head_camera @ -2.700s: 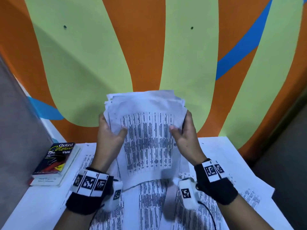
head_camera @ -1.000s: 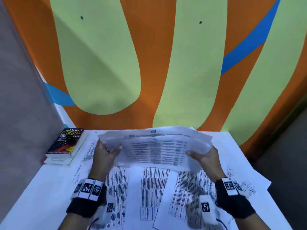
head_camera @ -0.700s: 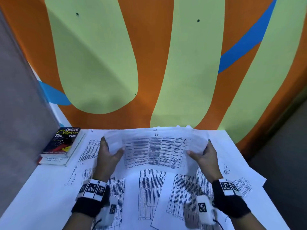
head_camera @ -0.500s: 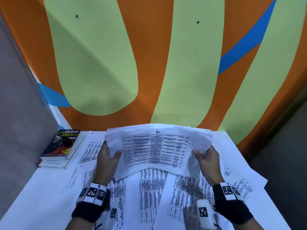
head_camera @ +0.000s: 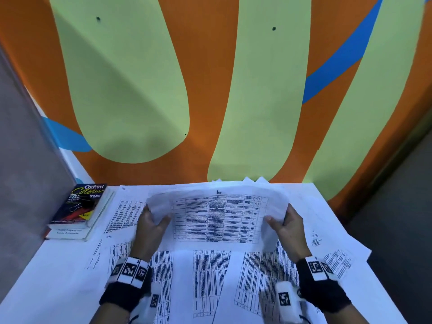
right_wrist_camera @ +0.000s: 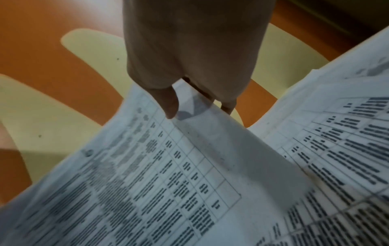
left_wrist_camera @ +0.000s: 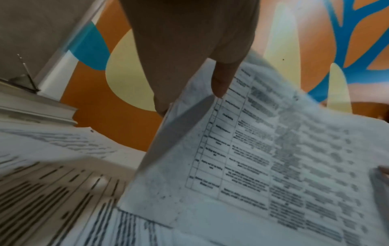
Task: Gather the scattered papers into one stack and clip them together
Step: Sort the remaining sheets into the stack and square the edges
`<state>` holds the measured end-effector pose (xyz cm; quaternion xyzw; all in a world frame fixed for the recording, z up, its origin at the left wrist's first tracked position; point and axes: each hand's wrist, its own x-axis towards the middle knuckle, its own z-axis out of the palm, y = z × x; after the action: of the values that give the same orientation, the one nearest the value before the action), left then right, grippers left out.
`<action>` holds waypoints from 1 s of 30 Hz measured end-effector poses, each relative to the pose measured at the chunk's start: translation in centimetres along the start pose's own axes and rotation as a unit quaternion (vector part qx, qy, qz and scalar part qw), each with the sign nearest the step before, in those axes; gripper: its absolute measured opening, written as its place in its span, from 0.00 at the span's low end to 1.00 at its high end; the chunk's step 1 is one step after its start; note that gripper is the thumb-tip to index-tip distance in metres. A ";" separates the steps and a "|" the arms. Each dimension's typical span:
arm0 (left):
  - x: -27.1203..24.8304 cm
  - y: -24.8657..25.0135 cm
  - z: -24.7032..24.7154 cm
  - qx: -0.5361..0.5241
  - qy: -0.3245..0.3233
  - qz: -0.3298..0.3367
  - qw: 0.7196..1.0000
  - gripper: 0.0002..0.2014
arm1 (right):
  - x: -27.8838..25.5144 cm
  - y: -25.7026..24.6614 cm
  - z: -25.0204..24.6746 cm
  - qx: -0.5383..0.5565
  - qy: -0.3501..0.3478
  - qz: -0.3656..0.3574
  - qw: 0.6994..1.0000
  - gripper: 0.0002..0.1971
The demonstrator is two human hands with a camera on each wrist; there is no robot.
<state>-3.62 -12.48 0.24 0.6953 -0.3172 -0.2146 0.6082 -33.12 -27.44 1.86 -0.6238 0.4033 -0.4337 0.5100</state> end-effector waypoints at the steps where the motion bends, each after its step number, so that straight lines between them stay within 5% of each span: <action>1: 0.1 0.0 0.0 -0.002 0.008 0.003 1.000 0.17 | -0.2 -0.1 0.1 0.000 -0.002 0.006 1.000 0.19; 8: 0.3 0.6 0.7 0.003 -0.020 -0.010 1.000 0.18 | -0.4 -0.4 0.2 0.001 0.024 0.048 0.999 0.11; 13: 0.2 4.0 0.2 -0.051 0.149 -0.043 0.987 0.38 | 0.1 -3.0 -0.2 0.106 0.066 0.052 0.991 0.10; 14: -0.5 4.5 0.2 -0.091 0.157 -0.064 0.981 0.42 | 0.2 -3.2 0.0 0.152 0.066 0.057 0.985 0.16; 17: -3.0 5.2 2.3 -0.252 0.010 -0.175 0.952 0.44 | -0.3 -3.5 1.6 0.294 0.045 0.122 0.947 0.45; 19: -3.9 5.6 4.1 -0.334 -0.096 -0.248 0.904 0.33 | -1.0 -3.0 3.2 0.349 0.027 0.165 0.922 0.36; 22: -3.6 5.8 5.1 -0.439 -0.113 -0.259 0.853 0.15 | -1.7 -1.9 4.9 0.356 -0.004 0.217 0.909 0.30; 24: -3.2 5.3 4.8 -0.439 -0.070 -0.265 0.856 0.19 | -2.2 -1.7 4.9 0.336 -0.037 0.249 0.907 0.30; 26: -3.2 5.0 4.3 -0.400 -0.032 -0.259 0.878 0.20 | -2.5 -1.6 4.5 0.287 -0.049 0.260 0.921 0.11; 27: -3.2 5.0 4.2 -0.365 -0.012 -0.247 0.898 0.19 | -2.5 -1.1 4.2 0.235 -0.039 0.255 0.937 0.13; 30: -3.4 6.1 3.7 -0.230 0.074 -0.151 0.959 0.09 | -2.2 -0.3 2.4 -0.083 -0.025 0.202 0.976 0.20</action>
<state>-9.63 -13.05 5.28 0.5903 -0.1045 -0.3188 0.7342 -31.43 -24.60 1.66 -0.5804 0.5427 -0.2714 0.5432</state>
